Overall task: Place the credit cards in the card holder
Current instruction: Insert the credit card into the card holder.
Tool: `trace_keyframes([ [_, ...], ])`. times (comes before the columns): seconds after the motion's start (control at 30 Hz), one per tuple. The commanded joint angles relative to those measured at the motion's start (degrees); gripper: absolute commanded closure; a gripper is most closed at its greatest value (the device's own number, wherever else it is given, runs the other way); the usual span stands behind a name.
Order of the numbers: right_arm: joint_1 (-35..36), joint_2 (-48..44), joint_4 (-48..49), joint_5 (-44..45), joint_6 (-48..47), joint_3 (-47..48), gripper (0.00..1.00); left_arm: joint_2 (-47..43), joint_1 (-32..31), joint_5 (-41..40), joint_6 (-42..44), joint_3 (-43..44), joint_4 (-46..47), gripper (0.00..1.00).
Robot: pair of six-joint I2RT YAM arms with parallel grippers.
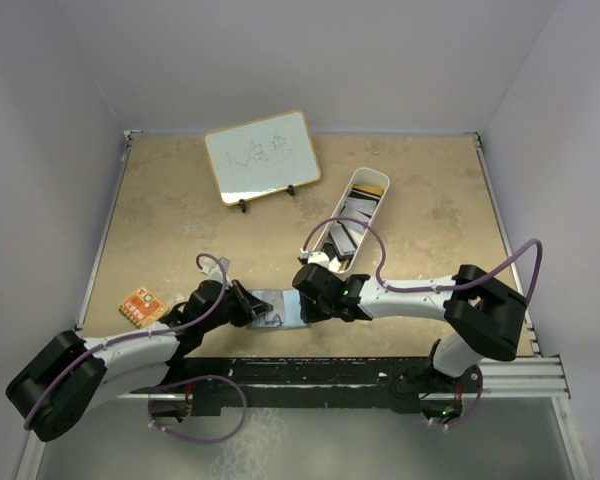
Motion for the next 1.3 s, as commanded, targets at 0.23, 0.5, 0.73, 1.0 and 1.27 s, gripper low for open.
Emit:
trace_keyframes([
  [0.23,0.19,0.48,0.93,-0.11,1.69,-1.53,0.75,2.36,-0.5,0.18,0.86,0.44,2.39,1.0],
  [0.5,0.15,0.74,1.09,-0.19,2.23,-1.54,0.75,1.23,-2.55,-0.43,0.05,0.77,-0.8,1.0],
  [0.73,0.18,1.36,1.35,-0.61,2.36,-1.2,0.75,-0.63,-2.91,-0.7,0.22,0.9,-4.86,1.0],
  [1.0,0.15,1.11,1.59,-0.63,2.45,-1.42,0.75,-3.72,-2.89,-1.4,-0.32,0.45,-7.97,1.0],
  [1.27,0.19,0.92,2.48,-0.46,4.06,-2.09,0.75,3.41,-4.74,-1.53,-4.11,-0.7,3.18,1.0],
])
